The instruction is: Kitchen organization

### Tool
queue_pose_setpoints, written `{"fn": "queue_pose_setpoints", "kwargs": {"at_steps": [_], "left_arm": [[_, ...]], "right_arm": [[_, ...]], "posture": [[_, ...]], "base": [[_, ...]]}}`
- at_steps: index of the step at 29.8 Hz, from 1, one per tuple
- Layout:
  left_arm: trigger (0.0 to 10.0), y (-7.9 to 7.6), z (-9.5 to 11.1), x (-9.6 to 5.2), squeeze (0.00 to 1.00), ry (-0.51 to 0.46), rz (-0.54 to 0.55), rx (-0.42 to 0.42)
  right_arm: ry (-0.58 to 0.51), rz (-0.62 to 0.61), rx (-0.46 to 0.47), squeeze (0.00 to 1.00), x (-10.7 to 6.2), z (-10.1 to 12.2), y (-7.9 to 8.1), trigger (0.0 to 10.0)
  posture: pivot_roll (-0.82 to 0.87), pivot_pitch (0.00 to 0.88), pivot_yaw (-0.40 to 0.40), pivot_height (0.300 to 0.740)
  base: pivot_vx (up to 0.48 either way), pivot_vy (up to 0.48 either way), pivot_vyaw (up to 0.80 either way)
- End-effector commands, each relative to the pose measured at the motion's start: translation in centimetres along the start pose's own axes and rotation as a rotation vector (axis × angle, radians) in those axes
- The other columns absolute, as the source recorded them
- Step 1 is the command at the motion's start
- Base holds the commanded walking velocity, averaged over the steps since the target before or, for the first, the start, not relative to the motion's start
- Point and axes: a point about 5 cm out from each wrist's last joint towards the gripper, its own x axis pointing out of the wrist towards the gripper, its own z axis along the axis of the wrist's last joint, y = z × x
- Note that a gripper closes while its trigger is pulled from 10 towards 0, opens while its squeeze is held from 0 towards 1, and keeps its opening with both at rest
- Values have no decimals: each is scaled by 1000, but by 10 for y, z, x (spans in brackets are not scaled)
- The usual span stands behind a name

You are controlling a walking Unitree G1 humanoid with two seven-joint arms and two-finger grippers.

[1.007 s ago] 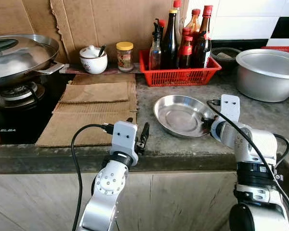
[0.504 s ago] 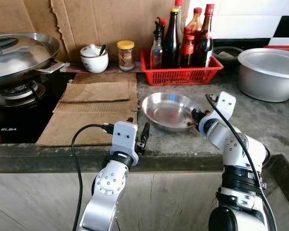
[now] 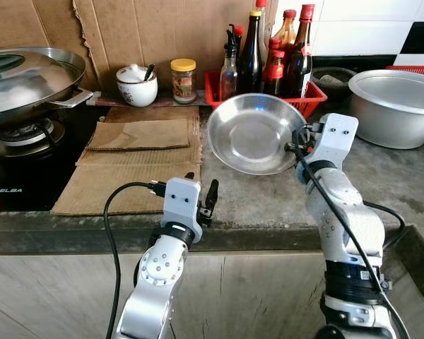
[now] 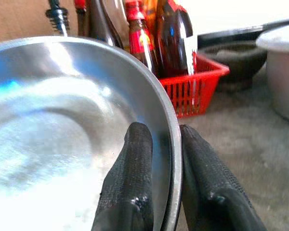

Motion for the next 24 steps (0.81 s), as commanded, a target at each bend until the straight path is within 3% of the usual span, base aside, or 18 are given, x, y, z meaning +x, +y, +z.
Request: {"fn": "queue_pose_setpoints", "kwargs": {"at_steps": [1, 7, 24], "left_arm": [[10000, 2, 4, 1, 0, -9, 10, -4], [10000, 2, 5, 1, 0, -15, 12, -4], [10000, 2, 5, 1, 0, -15, 12, -4]], "right_arm": [[-114, 13, -58, 0, -6, 14, 4, 0], [-190, 28, -157, 0, -15, 14, 10, 0], [-190, 28, -157, 0, -15, 14, 10, 0]], "posture": [[29, 25, -27, 740], [31, 28, -28, 740], [31, 28, -28, 740]], "base": [[0, 0, 0], [0, 0, 0], [0, 0, 0]]}}
